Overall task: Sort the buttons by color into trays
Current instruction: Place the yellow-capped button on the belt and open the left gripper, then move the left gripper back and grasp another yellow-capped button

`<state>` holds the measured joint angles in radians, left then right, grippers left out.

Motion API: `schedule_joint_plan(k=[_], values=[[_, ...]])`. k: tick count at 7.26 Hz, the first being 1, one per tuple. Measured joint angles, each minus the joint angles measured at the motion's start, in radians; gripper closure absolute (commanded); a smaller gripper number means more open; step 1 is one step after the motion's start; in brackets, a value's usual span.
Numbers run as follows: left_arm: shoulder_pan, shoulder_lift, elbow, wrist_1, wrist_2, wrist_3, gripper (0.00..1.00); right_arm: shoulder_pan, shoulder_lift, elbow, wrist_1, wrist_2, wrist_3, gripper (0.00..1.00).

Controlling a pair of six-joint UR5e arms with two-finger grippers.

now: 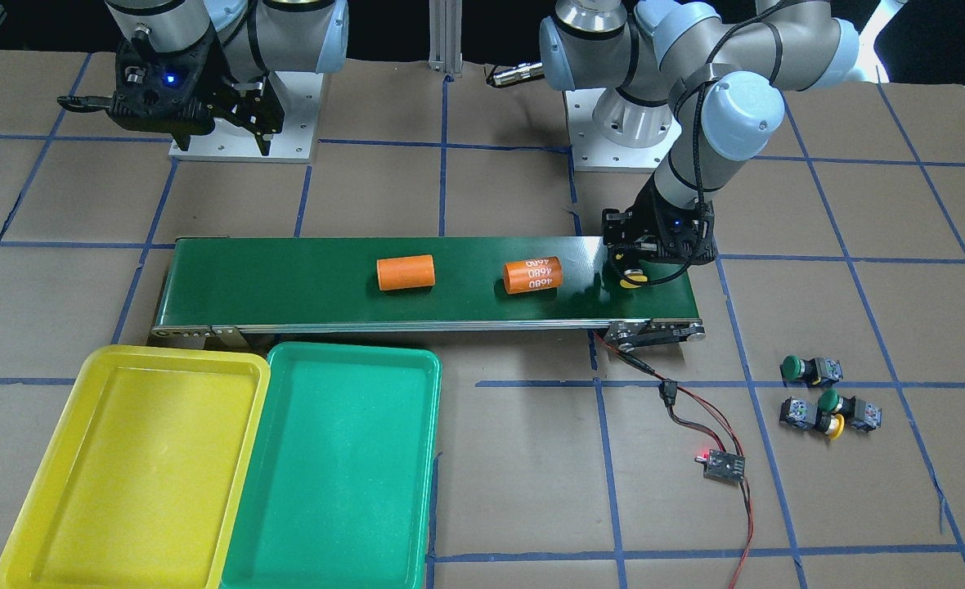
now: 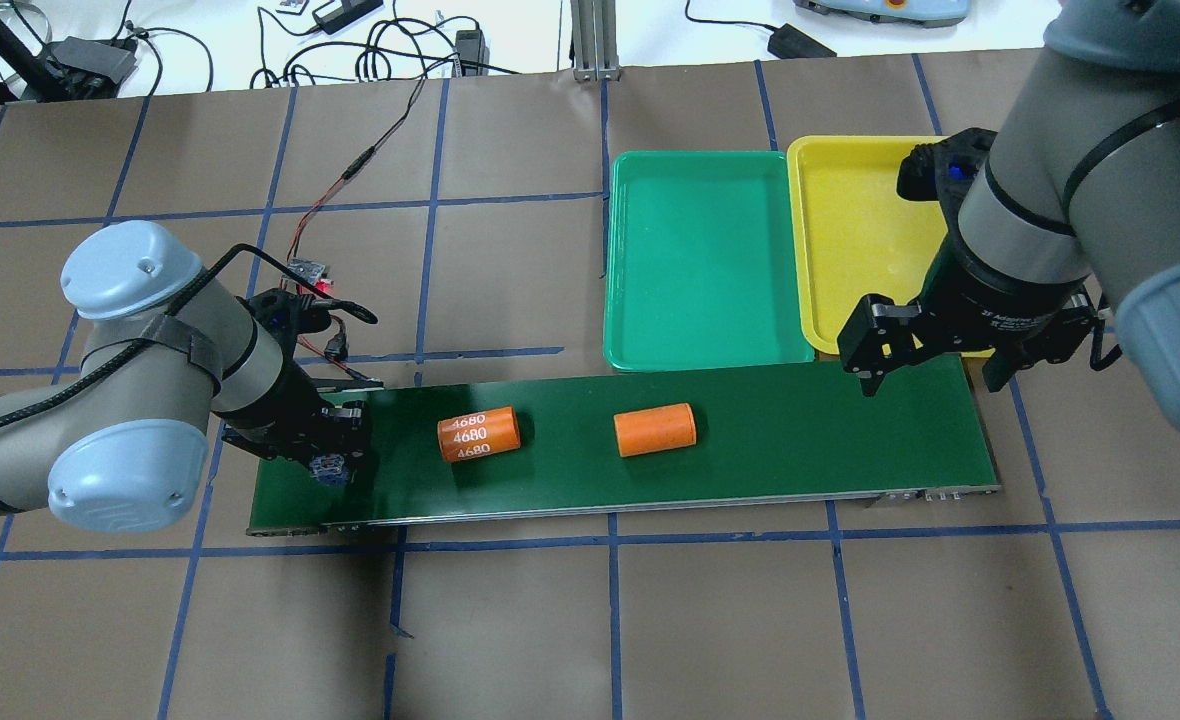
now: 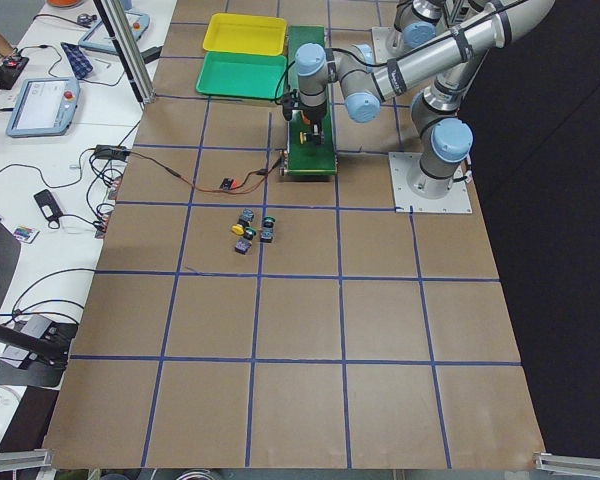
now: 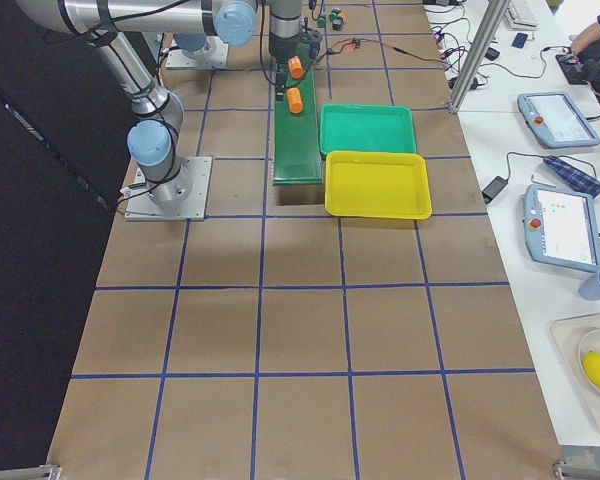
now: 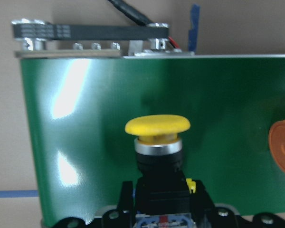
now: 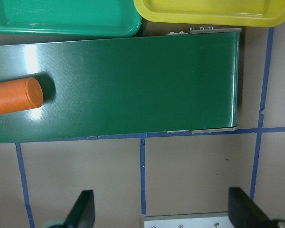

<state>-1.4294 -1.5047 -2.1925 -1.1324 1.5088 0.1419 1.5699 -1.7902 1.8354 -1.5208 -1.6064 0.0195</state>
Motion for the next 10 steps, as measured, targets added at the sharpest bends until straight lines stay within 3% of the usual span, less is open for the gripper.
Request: schedule_joint_plan(k=[1,4,7,10], values=[[0.002,0.001,0.015,0.028,-0.001,0.005,0.00,0.000,0.000,0.000,0.000,0.000,0.000,0.00],[0.073,-0.076,0.227,-0.025,0.016,0.181,0.00,0.001,-0.001,0.001,-0.001,0.000,0.000,0.00],[0.236,-0.345,0.447,0.012,0.027,0.471,0.00,0.000,0.004,-0.001,-0.007,0.004,0.011,0.00],[0.283,-0.528,0.522,0.129,0.056,0.609,0.00,0.001,-0.001,0.000,0.001,0.001,0.059,0.00]])
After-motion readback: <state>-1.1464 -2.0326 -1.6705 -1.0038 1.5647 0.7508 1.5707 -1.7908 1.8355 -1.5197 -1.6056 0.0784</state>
